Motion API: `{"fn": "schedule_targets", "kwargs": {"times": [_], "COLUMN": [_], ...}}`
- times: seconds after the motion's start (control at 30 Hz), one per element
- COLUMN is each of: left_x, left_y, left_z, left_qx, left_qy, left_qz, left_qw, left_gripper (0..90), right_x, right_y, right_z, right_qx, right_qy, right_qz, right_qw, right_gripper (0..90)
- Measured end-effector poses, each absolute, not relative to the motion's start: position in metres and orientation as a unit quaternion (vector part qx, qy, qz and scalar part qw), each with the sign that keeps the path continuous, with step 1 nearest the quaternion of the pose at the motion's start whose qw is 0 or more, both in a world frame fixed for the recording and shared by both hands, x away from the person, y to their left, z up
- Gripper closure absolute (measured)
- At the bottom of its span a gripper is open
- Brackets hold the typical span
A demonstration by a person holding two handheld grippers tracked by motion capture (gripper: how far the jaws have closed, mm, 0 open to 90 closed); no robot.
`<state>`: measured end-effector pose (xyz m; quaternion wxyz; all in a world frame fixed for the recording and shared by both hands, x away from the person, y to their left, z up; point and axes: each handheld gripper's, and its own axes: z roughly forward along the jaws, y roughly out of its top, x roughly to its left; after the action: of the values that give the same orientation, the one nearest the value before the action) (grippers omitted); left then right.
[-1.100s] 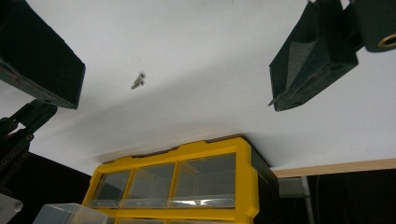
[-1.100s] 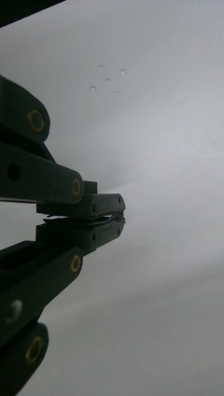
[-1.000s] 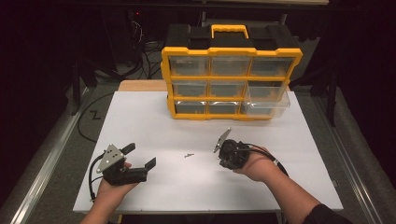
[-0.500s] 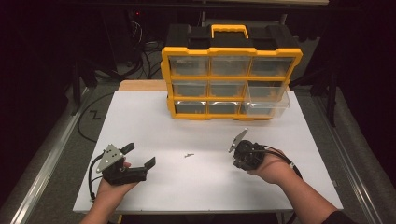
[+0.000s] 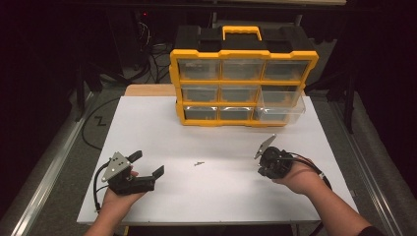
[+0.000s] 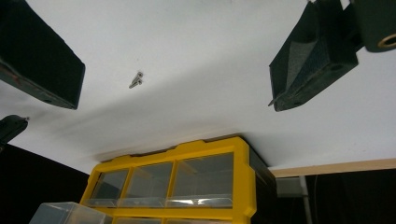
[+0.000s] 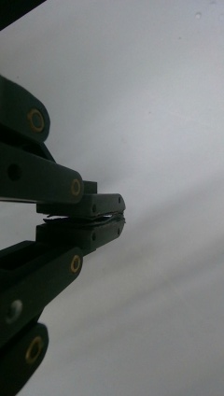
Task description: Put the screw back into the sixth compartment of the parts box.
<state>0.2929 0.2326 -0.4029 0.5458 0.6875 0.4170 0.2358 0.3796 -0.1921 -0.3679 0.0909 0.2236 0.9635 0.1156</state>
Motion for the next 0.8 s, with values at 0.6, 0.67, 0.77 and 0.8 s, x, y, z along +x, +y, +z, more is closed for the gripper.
{"fn": "schedule_targets", "kwargs": {"times": [0.6, 0.67, 0.77, 0.8], "left_x": [0.292, 0.293, 0.292, 0.292], "left_y": [0.233, 0.234, 0.234, 0.233], "left_z": [-0.402, -0.402, -0.402, -0.402], "left_qx": [0.685, 0.684, 0.684, 0.684], "left_qy": [0.417, 0.418, 0.418, 0.417], "left_qz": [0.237, 0.236, 0.236, 0.236], "left_qw": [0.548, 0.549, 0.549, 0.549], "left_gripper": [3.8, 3.9, 3.8, 3.8], "right_x": [0.383, 0.383, 0.385, 0.386], "right_y": [-0.206, -0.205, -0.205, -0.205], "right_z": [-0.357, -0.354, -0.347, -0.345], "right_qx": [0.235, 0.238, 0.235, 0.235], "right_qy": [0.96, 0.959, 0.959, 0.959], "right_qz": [0.115, 0.116, 0.119, 0.121], "right_qw": [0.097, 0.099, 0.101, 0.101], "right_gripper": [89.8, 89.8, 89.9, 89.8]}}
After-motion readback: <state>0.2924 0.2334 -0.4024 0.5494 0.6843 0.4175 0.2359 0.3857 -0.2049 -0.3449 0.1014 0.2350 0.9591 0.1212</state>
